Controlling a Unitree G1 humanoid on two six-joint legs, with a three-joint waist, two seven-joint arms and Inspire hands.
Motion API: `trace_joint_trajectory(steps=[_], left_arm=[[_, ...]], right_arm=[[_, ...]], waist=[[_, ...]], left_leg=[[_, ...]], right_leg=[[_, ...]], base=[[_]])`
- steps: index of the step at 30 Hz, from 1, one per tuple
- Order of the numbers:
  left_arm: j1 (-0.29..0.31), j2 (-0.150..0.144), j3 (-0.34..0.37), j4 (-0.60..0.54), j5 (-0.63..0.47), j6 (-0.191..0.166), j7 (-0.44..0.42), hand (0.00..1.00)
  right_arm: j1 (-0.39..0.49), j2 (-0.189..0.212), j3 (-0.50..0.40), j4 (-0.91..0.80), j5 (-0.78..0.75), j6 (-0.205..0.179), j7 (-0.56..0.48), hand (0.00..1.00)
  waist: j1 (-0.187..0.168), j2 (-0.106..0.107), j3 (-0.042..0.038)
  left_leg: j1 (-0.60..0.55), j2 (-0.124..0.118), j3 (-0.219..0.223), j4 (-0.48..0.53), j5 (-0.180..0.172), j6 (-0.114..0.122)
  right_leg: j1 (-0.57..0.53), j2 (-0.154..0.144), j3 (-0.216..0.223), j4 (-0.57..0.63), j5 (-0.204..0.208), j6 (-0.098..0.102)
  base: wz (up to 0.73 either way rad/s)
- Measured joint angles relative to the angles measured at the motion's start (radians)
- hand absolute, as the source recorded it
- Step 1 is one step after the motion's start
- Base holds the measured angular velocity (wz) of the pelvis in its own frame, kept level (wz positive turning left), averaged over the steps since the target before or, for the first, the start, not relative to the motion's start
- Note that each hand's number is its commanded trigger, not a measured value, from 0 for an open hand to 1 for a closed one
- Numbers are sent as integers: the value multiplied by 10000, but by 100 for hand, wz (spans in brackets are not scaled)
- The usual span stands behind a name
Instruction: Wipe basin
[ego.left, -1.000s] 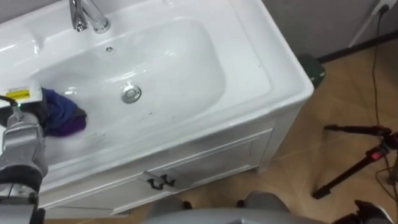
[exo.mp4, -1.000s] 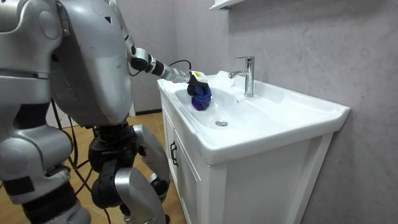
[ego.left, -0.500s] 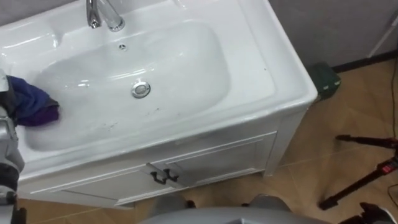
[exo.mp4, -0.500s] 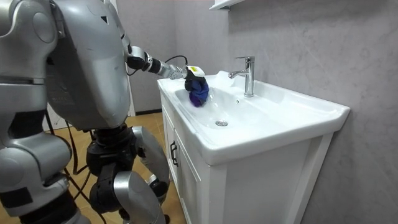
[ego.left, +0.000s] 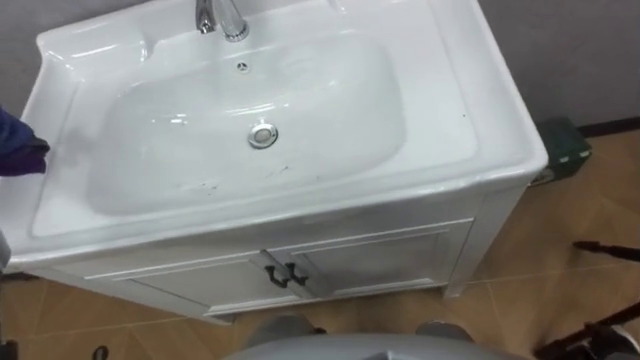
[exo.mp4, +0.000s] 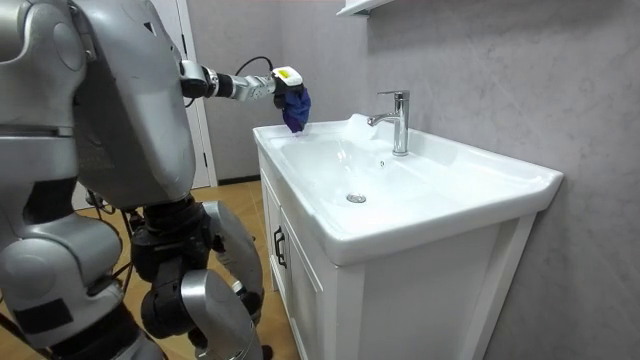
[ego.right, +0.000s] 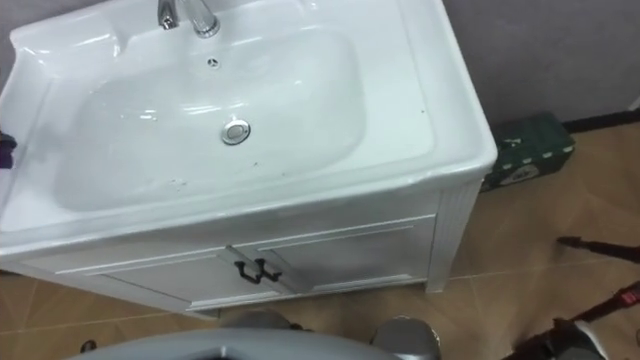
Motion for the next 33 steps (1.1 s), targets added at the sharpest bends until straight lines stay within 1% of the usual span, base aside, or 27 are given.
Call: trace_joint_trajectory(steps=[1, 2, 3, 4, 5, 9, 12, 16, 18, 21, 24, 26, 27, 30, 32, 33], left_arm=[[2, -1, 0, -113, 0, -1, 1, 100], [12, -1, 4, -389, 1, -1, 6, 100], [14, -1, 4, -652, 2, -2, 67, 100], [16, -1, 4, -746, 5, -1, 120, 100], [22, -1, 4, -905, 14, -1, 239, 100], [25, -3, 3, -1563, 279, 8, 402, 100], [46, -94, 2, -2098, 276, 5, 449, 100], [78, -114, 2, -2575, 276, -7, 452, 100], [224, -114, 2, -2834, 276, -11, 469, 100], [535, -114, 2, -3076, 276, -18, 471, 100], [750, -114, 3, -3141, 277, -91, 370, 100], [751, -114, 3, -3141, 277, -90, 339, 100], [751, -114, 3, -3142, 275, -90, 308, 100], [751, -114, 4, -3142, 273, -89, 143, 100], [759, -114, 4, -3142, 275, -90, 89, 100], [767, -114, 4, -3142, 275, -89, -15, 100]], right_arm=[[31, 0, -1, 2, -19, -19, 0, 0], [96, -1, -1, 1, -24, -20, 0, 0], [171, -1, 2, -5, -26, -19, 0, 0], [209, -1, 5, -8, -26, -17, 0, 0], [292, 0, 6, -17, -30, -15, 0, 0], [366, 4, 154, -20, 1, -24, 0, 0], [402, 7, 309, -19, 31, -75, 0, 0], [432, 6, 374, -23, 28, -179, 0, 0], [479, 8, 378, -26, 20, -213, 0, 0], [489, 8, 380, -29, 19, -214, 0, 0], [678, 15, 380, -40, -4, -219, 1, 0], [815, 17, 379, -38, -9, -218, 1, 0], [849, 18, 380, -39, -10, -215, 1, 0], [967, 36, 379, -37, -11, -200, 1, 0], [1034, 37, 374, -39, -10, -197, 7, 0], [1064, 38, 373, -38, -10, -193, 11, 0]], waist=[[2, -7, -4], [106, -8, -4], [204, -5, -3], [222, -4, -3], [235, 8, 2], [245, 39, -1], [246, 31, 6], [234, 12, 17], [238, -7, 26], [233, 2, 16], [278, -66, -11], [313, -118, -40], [323, -147, -37], [348, -218, -92], [361, -234, -92], [400, -219, -101]], left_leg=[[4, -10, -29, -9, 0, 0], [6, -12, -56, -9, 0, 0], [3, -49, -192, -9, 1, 0], [3, -93, -291, -13, 3, -4], [8, -162, -526, -23, 5, -7], [17, -195, -852, -130, 16, -27], [123, -314, -880, -324, 52, -82], [191, -325, -881, -404, 65, -104], [220, -333, -867, -432, 66, -104], [261, -336, -827, -474, 65, -103], [285, -320, -724, -479, 65, -103], [321, -310, -678, -498, 65, -103], [353, -305, -670, -497, 65, -103], [364, -295, -641, -457, 64, -102], [372, -284, -651, -464, 63, -100], [373, -256, -671, -465, 63, -100]], right_leg=[[0, 4, 0, -10, 3, 4], [2, 12, 0, -25, 6, 2], [27, 13, -15, -42, 7, 1], [44, 12, -18, -51, 7, 1], [111, 8, -39, -94, 7, 3], [137, 2, -71, -161, 15, 20], [191, 0, -82, -251, 36, 57], [279, 12, -100, -369, 51, 83], [316, 16, -97, -431, 63, 104], [308, 16, -49, -466, 72, 121], [333, 33, -17, -524, 80, 135], [367, 50, 5, -564, 81, 135], [425, 64, 5, -605, 88, 146], [478, 74, 27, -641, 90, 149], [486, 100, 52, -667, 106, 157], [508, 160, 81, -751, 154, 152]], base=[[7], [0], [0], [0], [0], [0], [1], [0], [0], [-4], [0], [-2], [0], [-1], [-2], [-6]])
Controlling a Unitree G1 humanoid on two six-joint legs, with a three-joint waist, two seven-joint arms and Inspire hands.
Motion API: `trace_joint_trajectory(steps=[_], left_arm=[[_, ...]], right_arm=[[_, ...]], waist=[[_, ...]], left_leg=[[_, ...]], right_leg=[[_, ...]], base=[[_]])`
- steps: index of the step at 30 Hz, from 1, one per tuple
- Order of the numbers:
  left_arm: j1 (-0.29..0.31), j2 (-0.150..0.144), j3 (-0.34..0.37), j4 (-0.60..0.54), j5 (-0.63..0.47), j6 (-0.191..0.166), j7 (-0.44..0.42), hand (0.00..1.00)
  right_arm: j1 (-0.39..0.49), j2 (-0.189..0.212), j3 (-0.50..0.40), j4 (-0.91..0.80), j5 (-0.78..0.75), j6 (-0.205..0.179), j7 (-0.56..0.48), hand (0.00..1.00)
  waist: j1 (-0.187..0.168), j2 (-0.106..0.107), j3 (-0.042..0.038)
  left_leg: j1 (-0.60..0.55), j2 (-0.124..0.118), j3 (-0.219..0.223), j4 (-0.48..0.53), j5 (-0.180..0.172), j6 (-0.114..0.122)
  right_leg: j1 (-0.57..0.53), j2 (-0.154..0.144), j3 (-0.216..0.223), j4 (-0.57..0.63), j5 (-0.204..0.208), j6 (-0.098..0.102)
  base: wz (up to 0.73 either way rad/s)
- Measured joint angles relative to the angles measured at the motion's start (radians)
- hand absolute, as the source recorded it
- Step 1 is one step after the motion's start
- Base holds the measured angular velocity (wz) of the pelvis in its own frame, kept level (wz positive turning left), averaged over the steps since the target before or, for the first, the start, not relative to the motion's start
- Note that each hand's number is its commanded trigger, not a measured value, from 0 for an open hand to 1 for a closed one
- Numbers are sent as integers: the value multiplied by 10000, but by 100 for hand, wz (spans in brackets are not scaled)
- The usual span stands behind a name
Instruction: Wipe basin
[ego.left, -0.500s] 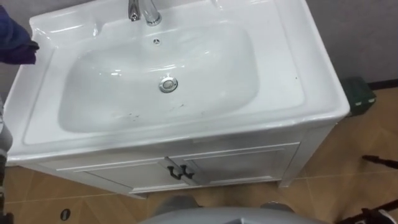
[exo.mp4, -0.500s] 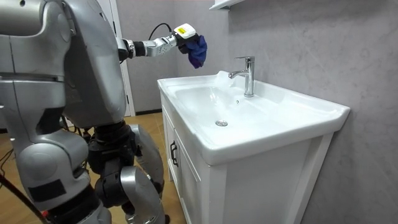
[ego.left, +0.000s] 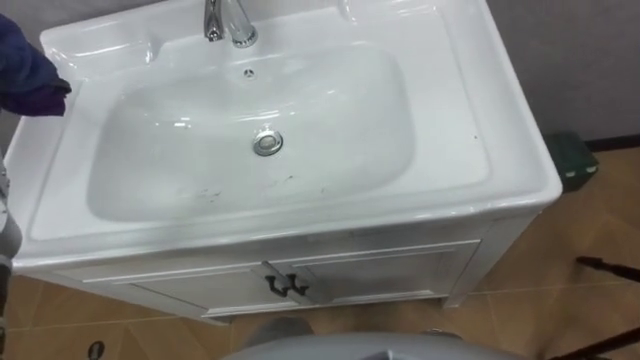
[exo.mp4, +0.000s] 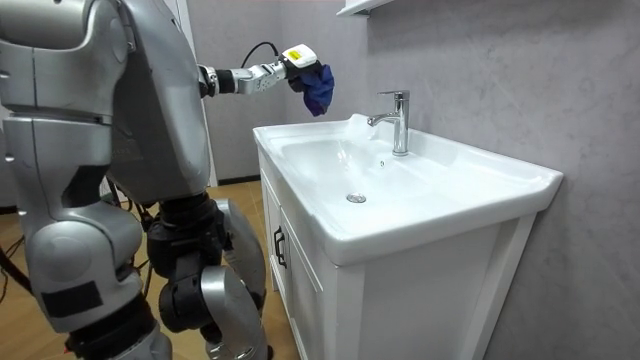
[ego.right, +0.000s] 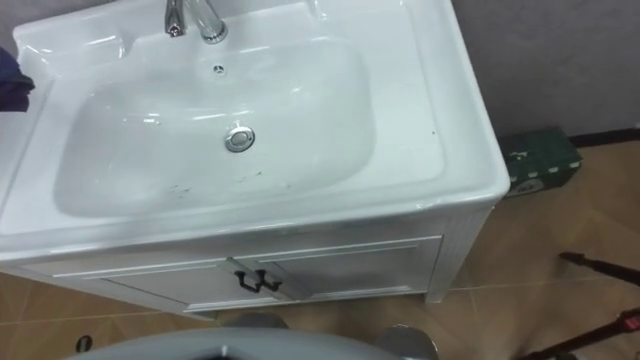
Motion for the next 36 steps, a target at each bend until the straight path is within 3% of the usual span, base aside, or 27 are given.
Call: trace_joint_trajectory(steps=[8, 15, 22, 36], left_arm=[[235, 0, 96, -27, -2, 3, -219, 100], [938, -1, 312, -493, -7, -3, -256, 100], [1026, -1, 494, -569, -8, -2, -421, 100], [1295, -17, 500, -652, -88, -32, -400, 100]], right_arm=[[108, 53, -12, -252, 11, 5, 121, 0], [39, 74, -4, -350, 21, -2, 110, 0], [-17, 89, -5, -349, -5, 0, 97, 0], [-16, 241, 4, -365, 13, -6, -241, 0]], waist=[[205, 0, 4], [235, 7, -2], [421, -40, 12], [375, -148, 6]], left_leg=[[93, 127, -75, 4, -4, 1], [51, 116, -327, -9, -1, -4], [57, 115, -309, -70, -2, -4], [97, 89, -318, -240, -2, -4]], right_leg=[[170, 225, 74, -320, 162, -63], [318, 313, -135, -594, 269, -33], [426, 357, -185, -770, 317, -9], [524, 384, -363, -973, 370, 55]], base=[[-5], [9], [4], [4]])
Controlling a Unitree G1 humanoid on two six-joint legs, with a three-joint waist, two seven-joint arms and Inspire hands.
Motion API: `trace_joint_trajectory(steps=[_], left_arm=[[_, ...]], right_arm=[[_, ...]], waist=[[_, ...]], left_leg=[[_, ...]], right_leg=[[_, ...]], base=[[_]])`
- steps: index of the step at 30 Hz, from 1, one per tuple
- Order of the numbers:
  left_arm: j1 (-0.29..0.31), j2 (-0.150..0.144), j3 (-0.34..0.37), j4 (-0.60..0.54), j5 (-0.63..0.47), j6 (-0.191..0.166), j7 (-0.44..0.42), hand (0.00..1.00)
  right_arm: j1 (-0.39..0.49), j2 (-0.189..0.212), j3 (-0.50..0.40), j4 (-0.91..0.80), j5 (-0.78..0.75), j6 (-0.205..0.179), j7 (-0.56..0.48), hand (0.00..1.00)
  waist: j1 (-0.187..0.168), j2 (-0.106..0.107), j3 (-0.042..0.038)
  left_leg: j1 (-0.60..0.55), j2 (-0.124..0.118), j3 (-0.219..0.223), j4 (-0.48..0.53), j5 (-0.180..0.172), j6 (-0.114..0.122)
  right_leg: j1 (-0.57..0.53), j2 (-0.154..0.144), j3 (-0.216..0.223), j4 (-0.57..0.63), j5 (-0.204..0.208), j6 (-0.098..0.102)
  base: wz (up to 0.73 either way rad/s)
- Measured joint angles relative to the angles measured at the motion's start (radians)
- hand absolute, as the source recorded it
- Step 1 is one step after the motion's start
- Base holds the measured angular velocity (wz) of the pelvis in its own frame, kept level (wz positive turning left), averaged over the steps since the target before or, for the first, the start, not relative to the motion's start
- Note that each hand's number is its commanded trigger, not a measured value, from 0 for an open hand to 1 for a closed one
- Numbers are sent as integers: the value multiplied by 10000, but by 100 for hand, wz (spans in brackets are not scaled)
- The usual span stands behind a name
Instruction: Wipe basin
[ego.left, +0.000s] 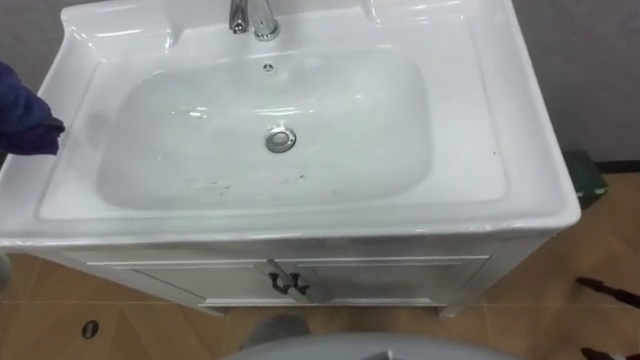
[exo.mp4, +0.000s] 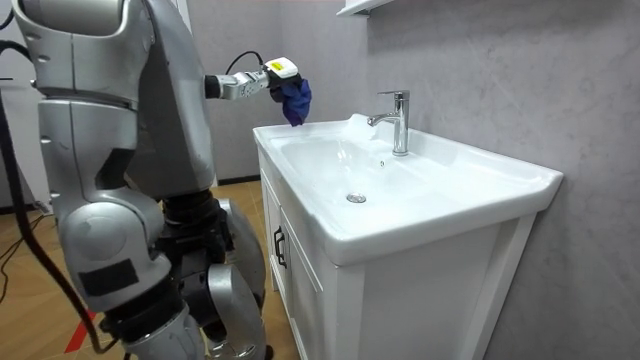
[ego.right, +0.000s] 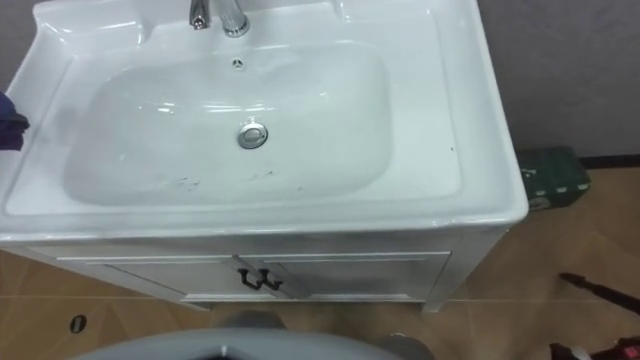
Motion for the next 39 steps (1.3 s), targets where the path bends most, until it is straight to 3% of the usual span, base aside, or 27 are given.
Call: trace_joint_trajectory(steps=[6, 16, 23, 26, 28, 29, 39], left_arm=[[70, 0, 0, -737, 20, -10, -3, 100], [162, -121, -1, -1015, 86, -24, -6, 100], [210, -280, 35, -989, 80, -37, -9, 100], [286, -300, 307, -963, 79, -45, 17, 100], [345, -300, 391, -950, 80, -44, 17, 100], [402, -301, 418, -911, 83, -44, 27, 100], [671, -466, 453, -481, 73, -82, 715, 100]], right_arm=[[-20, 14, 1, -6, 28, -3, -17, 0], [2, 145, 599, 18, 41, 14, -192, 0], [-8, 204, 801, -5, 412, 22, -192, 0], [-24, 329, 937, -110, 439, 48, -187, 0], [-38, 398, 1185, -157, 456, 160, -174, 0], [-33, 419, 1210, -272, 470, 223, -164, 0], [-44, 439, 1391, -536, 1452, 221, -243, 0]], waist=[[42, -205, -35], [21, -424, 56], [386, -461, 53], [533, -634, 21], [559, -782, -48], [573, -833, -38], [604, -823, -6]], left_leg=[[62, -6, 0, -218, 2, -3], [51, 11, -14, -211, -18, 39], [-79, -26, -3, -92, -145, 230], [-212, -61, -15, -115, -153, 246], [-308, -75, -53, -72, -166, 268], [-337, -84, -93, -12, -181, 293], [-516, -163, -113, 272, -322, 525]], right_leg=[[34, 27, -27, -102, 53, 14], [315, 173, -144, -687, 342, 152], [266, 176, -81, -857, 482, 316], [136, 154, -58, -831, 494, 337], [140, 155, -114, -875, 503, 353], [161, 171, -114, -910, 513, 369], [192, 178, -20, -971, 592, 530]], base=[[1], [3], [-1], [0], [13], [12], [9]])
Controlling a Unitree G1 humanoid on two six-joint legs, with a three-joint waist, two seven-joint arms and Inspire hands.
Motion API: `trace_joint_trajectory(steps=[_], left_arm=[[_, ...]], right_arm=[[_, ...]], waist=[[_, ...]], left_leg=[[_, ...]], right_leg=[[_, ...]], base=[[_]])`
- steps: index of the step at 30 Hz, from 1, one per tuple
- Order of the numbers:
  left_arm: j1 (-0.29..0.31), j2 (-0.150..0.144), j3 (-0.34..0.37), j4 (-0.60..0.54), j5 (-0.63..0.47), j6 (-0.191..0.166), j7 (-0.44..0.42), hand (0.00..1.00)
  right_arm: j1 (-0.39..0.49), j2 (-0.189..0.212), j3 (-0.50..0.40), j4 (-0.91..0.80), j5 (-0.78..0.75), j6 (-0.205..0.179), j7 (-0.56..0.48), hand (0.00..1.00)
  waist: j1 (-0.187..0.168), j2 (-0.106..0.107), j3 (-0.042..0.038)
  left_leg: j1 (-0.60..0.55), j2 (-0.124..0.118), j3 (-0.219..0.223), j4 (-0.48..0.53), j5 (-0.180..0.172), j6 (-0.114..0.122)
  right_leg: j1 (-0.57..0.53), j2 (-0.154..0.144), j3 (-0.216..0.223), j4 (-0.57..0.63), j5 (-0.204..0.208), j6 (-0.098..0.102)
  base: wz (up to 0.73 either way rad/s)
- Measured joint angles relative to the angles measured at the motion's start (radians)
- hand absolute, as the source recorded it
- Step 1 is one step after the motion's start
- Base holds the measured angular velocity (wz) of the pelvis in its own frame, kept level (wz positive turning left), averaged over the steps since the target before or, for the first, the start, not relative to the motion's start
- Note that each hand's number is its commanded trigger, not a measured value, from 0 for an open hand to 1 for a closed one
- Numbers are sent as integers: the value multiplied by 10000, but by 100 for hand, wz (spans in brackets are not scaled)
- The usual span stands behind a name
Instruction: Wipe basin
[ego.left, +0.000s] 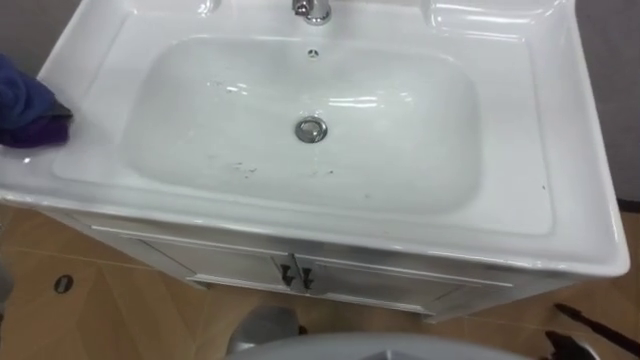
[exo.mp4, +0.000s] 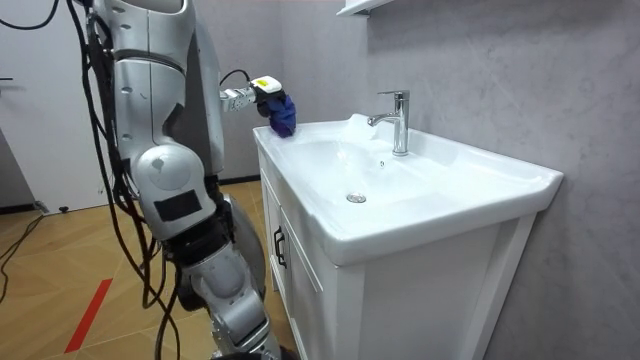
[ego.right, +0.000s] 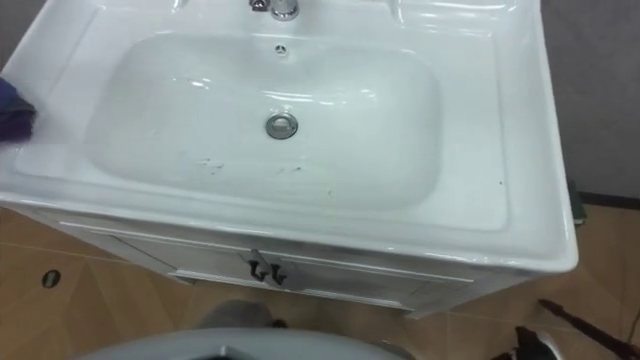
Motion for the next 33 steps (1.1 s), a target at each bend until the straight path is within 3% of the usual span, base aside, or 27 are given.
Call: trace_joint_trajectory(steps=[8, 9, 10, 11, 17, 22, 29, 33], left_arm=[[-5, -166, 8, 91, -2, -55, 280, 100], [-6, -166, 8, 91, -1, -61, 279, 75], [-6, -167, 8, 91, -1, -64, 279, 59], [-6, -167, 9, 90, 2, -63, 275, 0], [-5, -169, 9, 88, 3, -55, 53, 0], [-6, -423, 7, 90, -59, -6, -367, 0], [-6, -477, 17, -43, -120, 38, -1042, 0], [-12, -656, 112, -42, -948, 14, -1133, 0]], right_arm=[[0, 4, 181, 9, 126, 0, 44, 0], [2, 4, 177, 5, 113, 0, 83, 0], [9, 5, 175, 4, 106, 0, 101, 0], [21, 4, 167, 4, 99, 3, 165, 0], [35, 8, 168, 35, 78, 11, 379, 0], [39, 7, 160, 58, 60, 12, 380, 0], [26, 20, 160, 96, -31, 8, 381, 0], [-21, 19, 171, 72, -168, 3, 363, 0]], waist=[[-59, 32, 49], [-59, 30, 48], [-62, 26, 47], [-65, -13, 23], [-147, -61, 40], [-185, -101, 72], [-275, -75, 54], [-312, -47, 40]], left_leg=[[40, -9, -18, 112, -36, 53], [42, -10, -17, 113, -36, 53], [41, -9, -17, 116, -36, 54], [41, -8, -15, 117, -36, 53], [45, -7, -3, 111, -36, 53], [28, 27, 142, 142, -58, 89], [25, 21, 172, 95, -78, 121], [26, 20, 214, 37, -78, 122]], right_leg=[[96, 6, 16, -22, 2, 64], [87, 6, 17, -23, 2, 64], [94, 5, 15, -23, 2, 64], [110, 6, 15, -24, 2, 64], [104, 8, 29, -16, 4, 63], [118, 9, 44, -35, 5, 67], [134, 6, 58, -47, 21, 95], [121, 5, 150, -4, 17, 98]], base=[[0], [0], [0], [0], [0], [0], [0], [0]])
